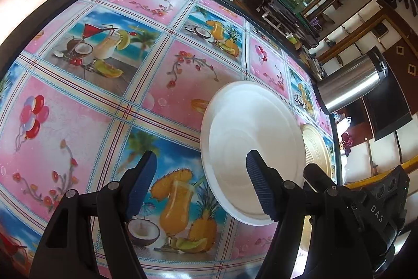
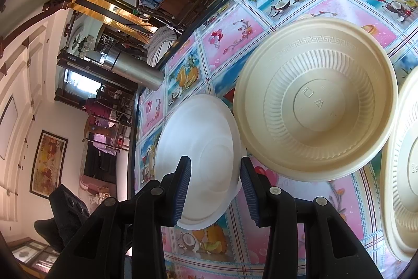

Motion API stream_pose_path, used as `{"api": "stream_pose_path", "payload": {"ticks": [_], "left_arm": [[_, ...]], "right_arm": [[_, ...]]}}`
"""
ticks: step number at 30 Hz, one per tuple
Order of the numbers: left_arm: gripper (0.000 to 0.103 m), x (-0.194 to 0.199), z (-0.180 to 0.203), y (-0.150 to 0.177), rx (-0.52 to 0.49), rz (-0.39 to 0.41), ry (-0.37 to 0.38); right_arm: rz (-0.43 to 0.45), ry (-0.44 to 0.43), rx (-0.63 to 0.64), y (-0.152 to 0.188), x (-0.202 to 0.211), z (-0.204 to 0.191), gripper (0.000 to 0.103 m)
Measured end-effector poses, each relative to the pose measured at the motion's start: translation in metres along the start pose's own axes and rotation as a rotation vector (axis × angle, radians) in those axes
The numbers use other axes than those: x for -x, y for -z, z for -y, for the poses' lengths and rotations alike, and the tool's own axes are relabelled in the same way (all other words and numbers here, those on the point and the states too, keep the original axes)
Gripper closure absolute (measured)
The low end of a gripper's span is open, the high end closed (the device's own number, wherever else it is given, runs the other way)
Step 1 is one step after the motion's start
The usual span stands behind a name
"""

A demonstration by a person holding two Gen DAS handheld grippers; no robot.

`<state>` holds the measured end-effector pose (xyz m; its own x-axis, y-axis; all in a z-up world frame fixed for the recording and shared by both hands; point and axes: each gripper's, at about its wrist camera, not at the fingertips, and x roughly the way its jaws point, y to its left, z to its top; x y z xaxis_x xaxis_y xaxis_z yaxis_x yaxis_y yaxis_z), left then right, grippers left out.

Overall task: Organize plates and bowls
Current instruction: 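Close the left tool on the white plate rim, then lift the white plate with the left tool toward the red plate stack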

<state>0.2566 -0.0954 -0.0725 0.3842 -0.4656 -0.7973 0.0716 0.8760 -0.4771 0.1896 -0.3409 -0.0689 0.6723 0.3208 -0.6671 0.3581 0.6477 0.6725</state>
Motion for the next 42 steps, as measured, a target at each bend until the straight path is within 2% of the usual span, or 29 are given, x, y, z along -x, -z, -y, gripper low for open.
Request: {"api": "stream_pose_path", "payload": {"ticks": [7,10,13,15,17,22,32,39,42], "left_arm": [[0.033,-0.007,-0.011,0.001,0.052,-0.027,0.027],[0.035,-0.005,-0.013,0.001,0.057,-0.013,0.004],[0.046,-0.003,-0.012,0.002,0.045,0.001,-0.025],[0.049,-0.003,-0.012,0.003,0.038,0.003,-0.036],[0.061,-0.004,-0.013,0.003,0.040,0.004,-0.038],[0.071,-0.005,-0.013,0.003,0.036,0.005,-0.041],[0.071,-0.008,-0.011,0.004,0.022,0.002,-0.053],[0.071,-0.005,-0.002,0.006,-0.037,0.050,-0.130],[0.071,-0.004,0.003,0.008,-0.067,0.064,-0.148]], "right_arm": [[-0.003,-0.001,-0.005,-0.001,-0.001,0.001,0.063],[-0.001,-0.002,-0.006,-0.001,-0.001,0.002,0.063],[0.003,-0.002,-0.010,-0.002,-0.001,0.003,0.064],[0.004,-0.001,-0.010,-0.002,-0.001,0.004,0.065],[0.002,-0.001,-0.009,-0.002,-0.001,0.003,0.068],[0.005,0.003,-0.010,-0.001,0.000,0.004,0.073],[0.007,0.010,-0.015,-0.003,0.000,0.006,0.074],[0.010,0.033,-0.014,-0.002,-0.003,0.008,0.074],[0.014,0.047,-0.008,-0.001,-0.005,0.009,0.080]]}}
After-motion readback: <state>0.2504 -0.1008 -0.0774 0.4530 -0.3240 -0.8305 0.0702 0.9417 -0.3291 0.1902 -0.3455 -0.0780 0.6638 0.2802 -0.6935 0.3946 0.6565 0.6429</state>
